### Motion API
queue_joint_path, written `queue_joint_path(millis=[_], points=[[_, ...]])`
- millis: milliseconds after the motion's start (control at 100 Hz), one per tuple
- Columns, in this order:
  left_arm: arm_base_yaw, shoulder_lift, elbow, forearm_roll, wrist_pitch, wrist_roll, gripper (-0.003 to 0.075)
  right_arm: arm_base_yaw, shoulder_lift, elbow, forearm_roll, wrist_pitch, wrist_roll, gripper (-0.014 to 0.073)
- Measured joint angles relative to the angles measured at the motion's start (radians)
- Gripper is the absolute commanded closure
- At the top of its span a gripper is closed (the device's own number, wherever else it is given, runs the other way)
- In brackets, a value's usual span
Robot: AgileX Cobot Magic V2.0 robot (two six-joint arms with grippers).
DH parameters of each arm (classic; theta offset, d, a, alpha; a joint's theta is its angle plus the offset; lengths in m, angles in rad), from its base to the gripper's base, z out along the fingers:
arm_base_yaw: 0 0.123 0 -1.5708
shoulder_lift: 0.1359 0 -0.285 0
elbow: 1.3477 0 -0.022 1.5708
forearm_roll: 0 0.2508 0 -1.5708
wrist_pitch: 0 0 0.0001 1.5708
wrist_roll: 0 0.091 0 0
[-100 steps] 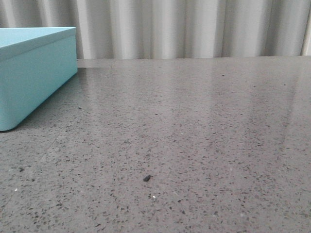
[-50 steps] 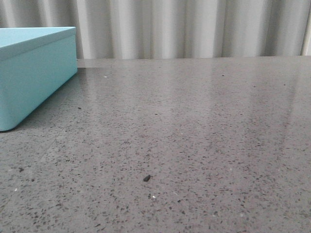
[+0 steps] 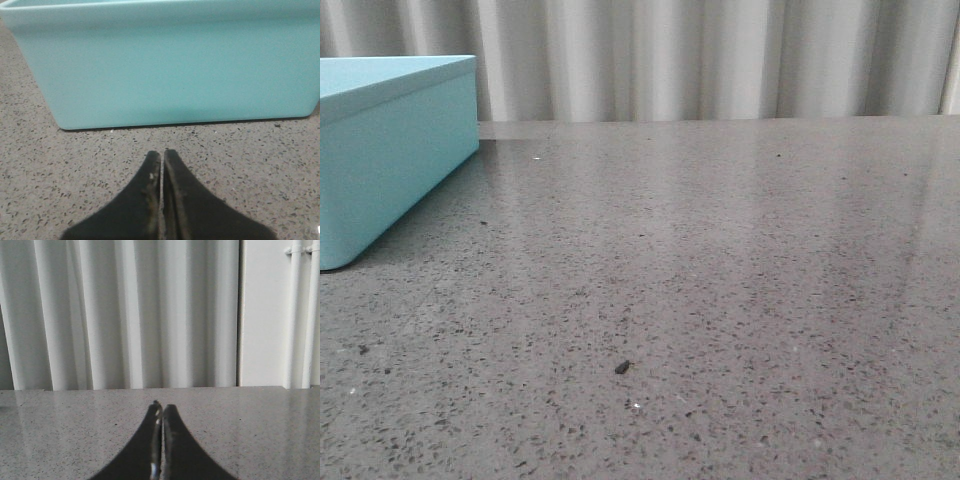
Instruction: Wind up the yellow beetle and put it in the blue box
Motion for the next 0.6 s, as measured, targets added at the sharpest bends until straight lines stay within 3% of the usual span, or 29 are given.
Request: queue_joint_path(millis=[320,450,600], points=[[0.0,0.0,0.0,0.0,0.0,0.0,0.0741,0.0,0.0,0.184,0.0,-0.236,0.0,0.0656],[0.0,0.0,0.0,0.0,0.0,0.0,0.0741,0.0,-0.002,0.193,0.0,-0.197,0.0,0.0656],[0.0,0.0,0.0,0.0,0.0,0.0,0.0741,0.0,-0.002,0.193,-0.003,-0.042,0.0,0.0656]])
